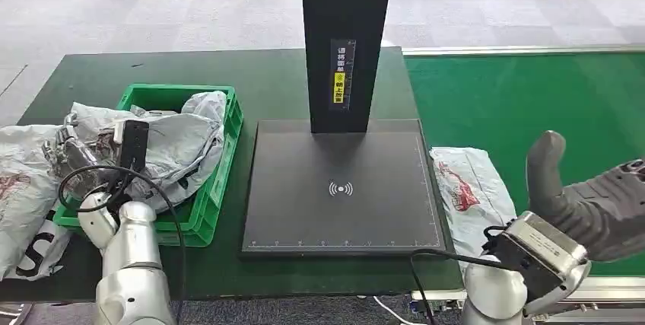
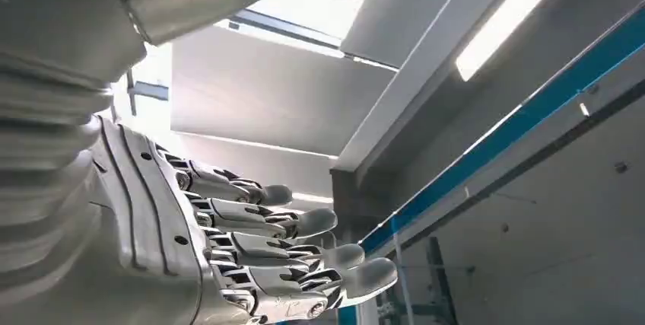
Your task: Moved the parcel from conveyor to table for the left to box.
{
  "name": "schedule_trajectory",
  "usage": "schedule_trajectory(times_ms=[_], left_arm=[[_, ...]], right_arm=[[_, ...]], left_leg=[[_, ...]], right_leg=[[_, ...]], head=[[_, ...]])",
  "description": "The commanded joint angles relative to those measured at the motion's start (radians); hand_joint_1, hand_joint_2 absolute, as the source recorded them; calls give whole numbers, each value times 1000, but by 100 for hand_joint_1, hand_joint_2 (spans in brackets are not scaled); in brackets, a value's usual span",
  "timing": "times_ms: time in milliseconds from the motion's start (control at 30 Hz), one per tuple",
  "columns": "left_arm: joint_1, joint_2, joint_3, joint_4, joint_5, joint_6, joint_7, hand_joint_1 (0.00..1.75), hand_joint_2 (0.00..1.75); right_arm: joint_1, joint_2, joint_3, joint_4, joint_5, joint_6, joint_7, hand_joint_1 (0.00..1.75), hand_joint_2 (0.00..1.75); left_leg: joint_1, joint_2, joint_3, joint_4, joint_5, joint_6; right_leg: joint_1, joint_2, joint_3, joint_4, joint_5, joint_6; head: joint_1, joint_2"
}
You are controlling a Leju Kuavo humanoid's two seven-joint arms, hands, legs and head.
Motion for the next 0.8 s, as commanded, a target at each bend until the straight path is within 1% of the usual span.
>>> schedule_trajectory(times_ms=[33, 300, 467, 500, 533, 767, 800], left_arm=[[-48, -3, 103, 22, 0, -2, -1, 0, 175], [-48, -3, 103, 22, 0, -2, -1, 0, 175], [-24, -3, 122, -114, 151, -2, -152, 0, 175], [-23, -3, 118, -125, 165, -2, -164, 0, 175], [-14, -3, 100, -155, 193, -2, -185, 0, 175], [28, -3, -1, -237, 258, -2, -167, 0, 175], [34, -3, -18, -249, 330, -2, -219, 0, 175]], right_arm=[[65, 48, 14, 53, -1, 0, 1, 0, 175], [65, 48, 14, 53, -1, 0, 1, 0, 175], [36, 48, -4, 147, 30, 0, 39, 0, 175], [31, 48, -11, 161, 28, 0, 39, 0, 175], [25, 48, -29, 184, 22, 0, 35, 0, 175], [21, 48, -63, 213, 29, 0, 42, 0, 175], [24, 48, -73, 207, 42, 0, 58, 0, 175]], left_leg=[[1, 0, 3, -2, 0, 0], [1, 0, 2, -2, 0, 0], [2, 3, 4, -3, 0, 0], [2, 3, 3, -2, 0, 0], [2, 3, 4, -3, 0, 0], [1, 0, 3, -2, 0, 0], [2, 0, 3, -3, 0, 0]], right_leg=[[1, -1, 3, -2, 0, -1], [1, -1, 3, -2, 0, -1], [2, 2, 4, -4, 1, -1], [2, 2, 3, -3, 1, -1], [2, 2, 4, -3, 1, -1], [1, -1, 3, -2, 0, -1], [2, -1, 4, -4, 0, -1]], head=[[0, 0], [0, 0], [0, 0], [0, 0], [0, 0], [0, 0], [0, 0]])
